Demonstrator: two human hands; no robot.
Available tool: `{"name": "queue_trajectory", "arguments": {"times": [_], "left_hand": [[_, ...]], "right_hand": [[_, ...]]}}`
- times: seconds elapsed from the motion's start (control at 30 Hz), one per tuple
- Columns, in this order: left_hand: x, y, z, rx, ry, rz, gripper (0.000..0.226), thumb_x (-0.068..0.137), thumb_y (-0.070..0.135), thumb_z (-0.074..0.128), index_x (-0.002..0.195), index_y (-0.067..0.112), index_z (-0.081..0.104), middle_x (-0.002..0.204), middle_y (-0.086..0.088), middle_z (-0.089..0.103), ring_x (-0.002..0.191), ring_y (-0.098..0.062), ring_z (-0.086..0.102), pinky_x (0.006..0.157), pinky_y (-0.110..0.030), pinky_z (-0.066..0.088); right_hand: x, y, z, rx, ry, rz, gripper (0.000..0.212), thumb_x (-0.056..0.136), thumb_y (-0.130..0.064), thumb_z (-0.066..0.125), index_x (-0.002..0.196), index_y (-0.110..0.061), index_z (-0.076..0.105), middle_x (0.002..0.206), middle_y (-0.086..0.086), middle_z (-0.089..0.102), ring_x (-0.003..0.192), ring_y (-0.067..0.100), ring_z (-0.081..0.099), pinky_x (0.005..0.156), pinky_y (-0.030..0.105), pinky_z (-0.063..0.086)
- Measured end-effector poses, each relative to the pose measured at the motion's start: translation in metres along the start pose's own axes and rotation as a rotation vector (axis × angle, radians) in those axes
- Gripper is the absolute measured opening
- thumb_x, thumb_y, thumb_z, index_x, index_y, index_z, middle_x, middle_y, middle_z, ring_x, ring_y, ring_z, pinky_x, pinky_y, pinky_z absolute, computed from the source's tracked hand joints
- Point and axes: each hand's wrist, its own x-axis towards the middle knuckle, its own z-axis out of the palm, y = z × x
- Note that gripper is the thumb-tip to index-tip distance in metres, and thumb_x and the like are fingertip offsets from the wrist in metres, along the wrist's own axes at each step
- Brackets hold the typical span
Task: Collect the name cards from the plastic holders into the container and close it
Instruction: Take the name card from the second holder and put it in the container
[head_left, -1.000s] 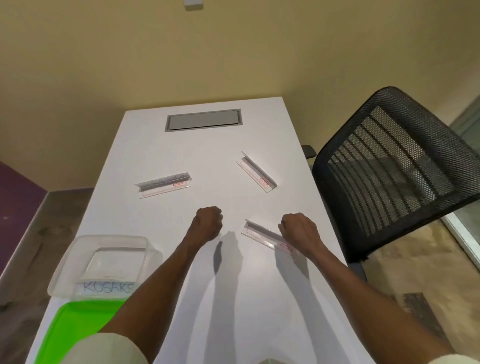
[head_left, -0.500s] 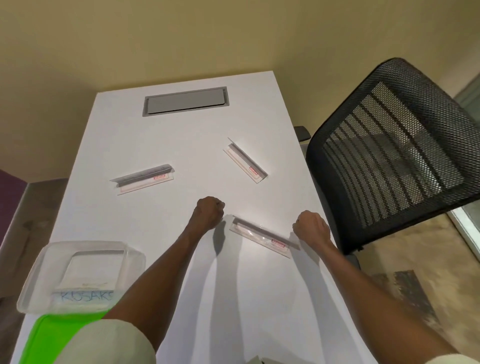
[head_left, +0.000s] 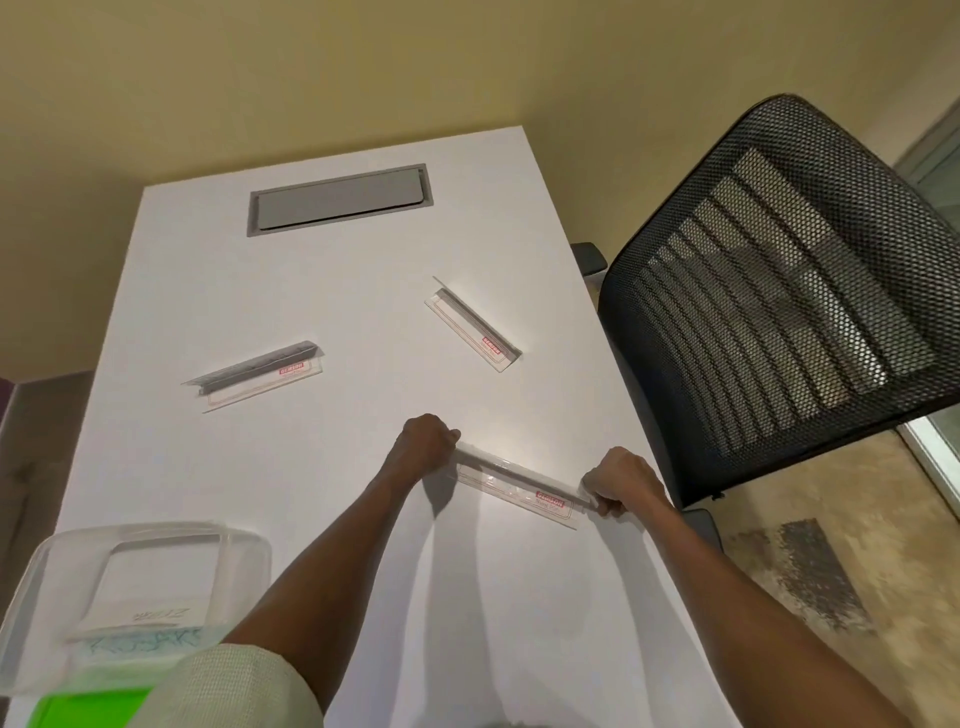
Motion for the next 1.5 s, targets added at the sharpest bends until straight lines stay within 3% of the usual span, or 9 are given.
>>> {"name": "queue_trajectory", "arguments": {"times": [0.2,0.33,0.57,0.9,1.03,1.23,1.37,1.43,1.5], "left_hand": [[0.001,0.002,0.003,-0.01,0.031,0.041,0.035,0.093,0.019,0.051,0.09,-0.014,0.058,0.102,-0.031,0.065,0.105,-0.043,0.059,0.082,-0.044,0.051],[0.002,0.001,0.004,0.031,0.017,0.056,0.027,0.087,0.011,0.052,0.062,0.001,0.057,0.076,-0.019,0.064,0.086,-0.037,0.061,0.064,-0.035,0.044],[0.0,-0.001,0.005,-0.017,0.053,0.055,0.028,0.09,0.02,0.06,0.071,0.0,0.067,0.082,-0.017,0.068,0.092,-0.035,0.065,0.07,-0.034,0.049],[-0.002,-0.007,0.005,-0.077,0.07,0.0,0.031,0.085,0.021,0.065,0.066,-0.003,0.072,0.076,-0.018,0.074,0.069,-0.028,0.062,0.073,-0.034,0.053],[-0.006,-0.006,-0.006,-0.072,0.092,0.033,0.028,0.085,0.02,0.066,0.07,-0.003,0.074,0.074,-0.014,0.075,0.068,-0.024,0.06,0.078,-0.035,0.053],[-0.01,-0.005,-0.021,-0.118,0.214,0.072,0.03,0.087,0.023,0.065,0.069,0.0,0.073,0.073,-0.015,0.074,0.077,-0.032,0.068,0.077,-0.038,0.053],[-0.013,-0.007,-0.022,-0.373,0.315,0.017,0.027,0.085,0.024,0.069,0.088,-0.003,0.069,0.073,-0.012,0.074,0.076,-0.023,0.073,0.059,-0.025,0.047],[-0.014,-0.011,-0.02,-0.447,0.341,0.022,0.015,0.084,0.022,0.07,0.078,0.008,0.068,0.065,-0.007,0.066,0.073,-0.02,0.074,0.052,-0.021,0.038],[-0.014,-0.016,-0.016,-0.458,0.36,0.059,0.028,0.083,0.02,0.07,0.061,0.013,0.056,0.057,-0.004,0.055,0.071,-0.019,0.075,0.054,-0.024,0.04]], "right_hand": [[0.009,-0.006,0.003,0.078,-0.098,0.046,0.021,0.076,-0.012,0.058,0.069,0.001,0.073,0.058,0.009,0.073,0.043,0.019,0.062,0.058,0.026,0.056],[0.013,-0.007,0.004,0.095,-0.124,0.062,0.019,0.076,-0.01,0.058,0.065,-0.001,0.07,0.058,0.011,0.072,0.035,0.016,0.056,0.05,0.022,0.049],[0.015,-0.006,0.005,0.109,-0.13,0.092,0.018,0.076,-0.01,0.06,0.072,0.002,0.073,0.061,0.013,0.073,0.035,0.017,0.055,0.049,0.02,0.048],[0.019,-0.006,0.007,0.084,-0.14,0.088,0.021,0.082,-0.011,0.062,0.064,-0.002,0.067,0.054,0.009,0.071,0.029,0.015,0.053,0.036,0.015,0.038],[0.014,-0.016,0.001,0.065,-0.104,0.032,0.018,0.08,-0.01,0.063,0.065,-0.001,0.069,0.05,0.009,0.069,0.029,0.015,0.054,0.039,0.018,0.042],[0.002,-0.037,-0.012,0.048,0.004,-0.066,0.005,0.071,-0.004,0.062,0.073,-0.003,0.066,0.067,0.008,0.072,0.059,0.025,0.063,0.054,0.024,0.048],[0.003,-0.045,-0.017,0.06,0.12,-0.117,0.019,0.078,-0.01,0.063,0.095,-0.001,0.062,0.094,0.016,0.069,0.083,0.031,0.067,0.055,0.025,0.045],[0.003,-0.047,-0.018,0.083,0.194,-0.161,0.012,0.081,-0.012,0.062,0.088,-0.004,0.057,0.088,0.014,0.064,0.081,0.031,0.063,0.054,0.025,0.041],[0.003,-0.047,-0.018,0.109,0.26,-0.209,0.017,0.081,-0.014,0.062,0.071,-0.009,0.049,0.071,0.008,0.052,0.073,0.03,0.054,0.05,0.024,0.035]]}}
